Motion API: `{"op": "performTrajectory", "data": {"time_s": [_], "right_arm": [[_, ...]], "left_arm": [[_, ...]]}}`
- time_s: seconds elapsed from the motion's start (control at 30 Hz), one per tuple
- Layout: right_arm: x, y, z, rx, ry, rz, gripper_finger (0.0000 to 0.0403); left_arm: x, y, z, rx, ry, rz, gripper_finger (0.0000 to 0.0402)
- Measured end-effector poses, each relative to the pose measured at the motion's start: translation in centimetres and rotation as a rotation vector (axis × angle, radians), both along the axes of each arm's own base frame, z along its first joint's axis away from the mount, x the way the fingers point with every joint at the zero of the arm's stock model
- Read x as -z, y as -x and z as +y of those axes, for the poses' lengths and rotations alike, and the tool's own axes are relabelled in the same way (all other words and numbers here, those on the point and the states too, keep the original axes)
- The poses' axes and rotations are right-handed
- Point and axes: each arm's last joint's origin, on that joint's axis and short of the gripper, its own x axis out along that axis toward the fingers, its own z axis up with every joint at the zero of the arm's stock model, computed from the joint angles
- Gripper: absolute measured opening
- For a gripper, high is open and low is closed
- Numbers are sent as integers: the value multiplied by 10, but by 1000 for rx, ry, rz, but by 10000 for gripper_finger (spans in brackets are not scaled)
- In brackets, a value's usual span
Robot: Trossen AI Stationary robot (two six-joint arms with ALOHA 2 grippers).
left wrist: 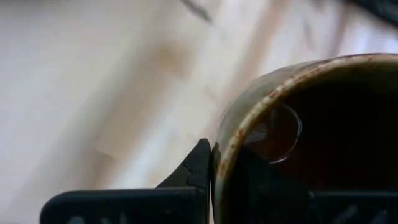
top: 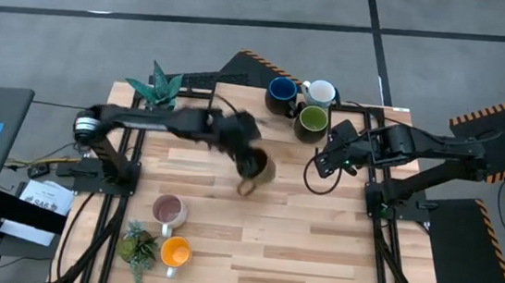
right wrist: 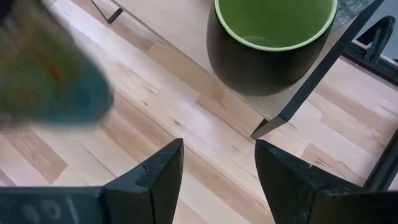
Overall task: Place coffee mugs
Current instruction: Put the green-blue mug interior on the shelf
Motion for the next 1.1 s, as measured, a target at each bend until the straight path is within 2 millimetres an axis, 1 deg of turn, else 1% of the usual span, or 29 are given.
{"op": "performTrajectory", "data": {"time_s": [0.07,0.17,0.2,0.27,0.4,0.57,0.7,0.83,0.97,1.1], "right_arm": [[0,0,0,6,-3,-4,225],[0,0,0,12,-7,-9,225],[0,0,0,13,-7,-9,225],[0,0,-1,15,-7,-9,225],[0,0,-2,25,-7,-9,225],[-1,-2,-6,43,-9,-29,225],[-1,-3,-7,45,-7,-37,225],[-1,-3,-7,48,-1,-37,225],[-2,-4,-7,58,10,-50,225],[-3,-5,-7,58,9,-66,225]], "left_arm": [[-26,10,12,-36,-79,-55,16],[-55,19,31,-88,-146,-107,16],[-61,22,38,-99,-147,-104,16],[-66,22,51,-112,-134,-80,16],[-51,8,70,-100,-108,54,16],[-59,-9,81,-88,-148,7,16],[-48,-22,90,-102,-167,44,16],[-46,-26,96,-108,-195,49,16],[-31,-35,102,-121,-187,81,16],[-34,-34,102,-111,-203,72,16]]}}
